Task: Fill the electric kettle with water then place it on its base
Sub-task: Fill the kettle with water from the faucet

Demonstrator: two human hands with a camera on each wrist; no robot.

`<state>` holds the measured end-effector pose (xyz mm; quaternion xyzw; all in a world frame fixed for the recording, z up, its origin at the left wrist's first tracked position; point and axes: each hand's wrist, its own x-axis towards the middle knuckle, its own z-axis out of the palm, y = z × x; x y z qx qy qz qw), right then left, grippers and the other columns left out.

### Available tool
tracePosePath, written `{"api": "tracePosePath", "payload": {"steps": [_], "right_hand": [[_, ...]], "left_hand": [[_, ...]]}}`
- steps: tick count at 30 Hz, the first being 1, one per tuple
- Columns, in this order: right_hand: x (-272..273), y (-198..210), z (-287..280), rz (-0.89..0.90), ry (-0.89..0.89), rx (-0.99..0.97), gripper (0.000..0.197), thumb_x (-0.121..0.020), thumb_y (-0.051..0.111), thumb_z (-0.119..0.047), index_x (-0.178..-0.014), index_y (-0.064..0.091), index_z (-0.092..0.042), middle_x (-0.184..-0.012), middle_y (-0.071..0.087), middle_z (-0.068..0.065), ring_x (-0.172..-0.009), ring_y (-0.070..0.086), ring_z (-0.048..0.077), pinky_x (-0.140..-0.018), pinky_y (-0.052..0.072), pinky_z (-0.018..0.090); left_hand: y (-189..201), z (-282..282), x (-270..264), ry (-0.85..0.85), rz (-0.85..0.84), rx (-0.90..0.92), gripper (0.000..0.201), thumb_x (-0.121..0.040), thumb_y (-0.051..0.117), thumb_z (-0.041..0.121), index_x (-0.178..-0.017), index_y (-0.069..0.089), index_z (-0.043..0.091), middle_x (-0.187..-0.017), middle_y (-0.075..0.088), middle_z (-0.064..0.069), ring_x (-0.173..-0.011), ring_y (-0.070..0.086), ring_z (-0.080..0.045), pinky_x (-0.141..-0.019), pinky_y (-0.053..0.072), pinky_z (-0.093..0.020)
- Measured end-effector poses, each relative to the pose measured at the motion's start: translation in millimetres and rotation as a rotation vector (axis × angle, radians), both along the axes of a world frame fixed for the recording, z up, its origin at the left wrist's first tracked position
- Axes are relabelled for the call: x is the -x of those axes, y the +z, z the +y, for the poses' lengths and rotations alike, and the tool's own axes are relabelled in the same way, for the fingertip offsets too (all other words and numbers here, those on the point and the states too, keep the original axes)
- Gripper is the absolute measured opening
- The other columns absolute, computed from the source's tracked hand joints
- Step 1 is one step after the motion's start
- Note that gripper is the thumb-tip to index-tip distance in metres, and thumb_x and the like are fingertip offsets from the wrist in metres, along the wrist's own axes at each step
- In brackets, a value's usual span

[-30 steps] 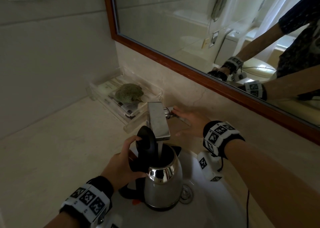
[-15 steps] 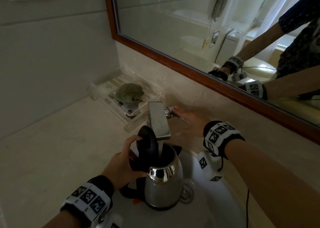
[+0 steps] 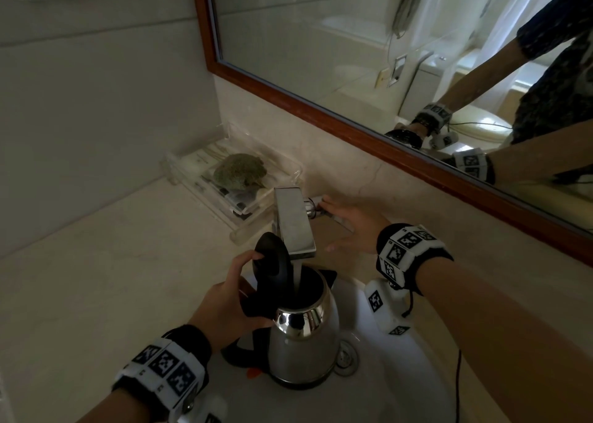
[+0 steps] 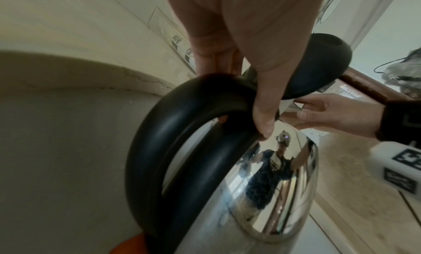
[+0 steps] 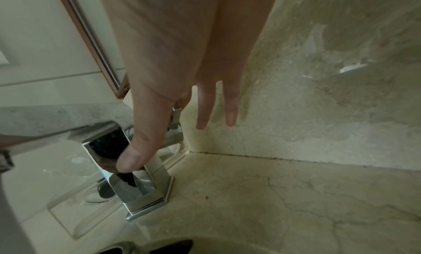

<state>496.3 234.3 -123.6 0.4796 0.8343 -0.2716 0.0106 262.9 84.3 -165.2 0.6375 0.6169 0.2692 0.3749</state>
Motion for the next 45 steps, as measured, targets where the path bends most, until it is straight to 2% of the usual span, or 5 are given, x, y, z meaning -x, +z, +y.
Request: {"api": "tracePosePath", "payload": {"steps": [9,22,26,32,45], "right_hand": [[-0.1,-1.6,1.3,-0.005,0.021,-0.039,0.094,-0.075,0.074,-0.033,-0.148,0.016,-0.022,-0.158,0.009,-0.007,-0.145,0.020,0.016,-0.119,0.020,0.031],[-1.0,-4.2,0.1,0.028,-0.014,-0.029,0.094,-0.074,0.075,-0.032,-0.148,0.017,-0.025,-0.158,0.010,-0.010,-0.144,0.020,0.014,-0.117,0.018,0.028],[-0.2,-1.3,-0.2,0.008,-0.009,-0.026,0.094,-0.075,0.075,-0.031,-0.148,0.016,-0.024,-0.158,0.010,-0.009,-0.144,0.023,0.016,-0.116,0.020,0.028],[-0.2,-2.1,-1.5,0.039,-0.026,-0.013,0.094,-0.074,0.075,-0.032,-0.148,0.017,-0.026,-0.157,0.011,-0.012,-0.144,0.021,0.013,-0.116,0.020,0.029],[-0.3,-3.2,-1.5,0.039,-0.019,-0.024,0.094,-0.075,0.075,-0.032,-0.148,0.017,-0.024,-0.158,0.011,-0.010,-0.144,0.021,0.014,-0.117,0.020,0.029]], "left_hand": [[0.8,-0.9,-1.6,0.000,0.016,0.015,0.096,-0.058,0.083,0.017,-0.110,0.013,0.059,-0.077,0.064,0.002,-0.073,0.064,-0.011,-0.069,0.051,-0.021],[1.0,-0.8,-1.8,0.010,0.010,0.033,0.097,-0.057,0.084,0.018,-0.115,0.015,0.052,-0.075,0.063,0.007,-0.073,0.064,-0.007,-0.064,0.045,-0.011],[0.9,-0.9,-1.7,0.007,0.013,0.044,0.100,-0.058,0.084,0.018,-0.122,0.013,0.046,-0.073,0.063,0.008,-0.076,0.061,0.009,-0.060,0.047,-0.007],[0.3,-1.8,-1.9,0.014,0.015,0.041,0.099,-0.057,0.084,0.019,-0.119,0.014,0.049,-0.078,0.064,0.005,-0.073,0.064,-0.008,-0.065,0.049,-0.014],[-1.9,-1.0,-1.2,0.008,0.006,0.058,0.097,-0.058,0.084,0.021,-0.111,0.012,0.059,-0.084,0.066,0.005,-0.076,0.064,-0.006,-0.065,0.050,-0.014]]}}
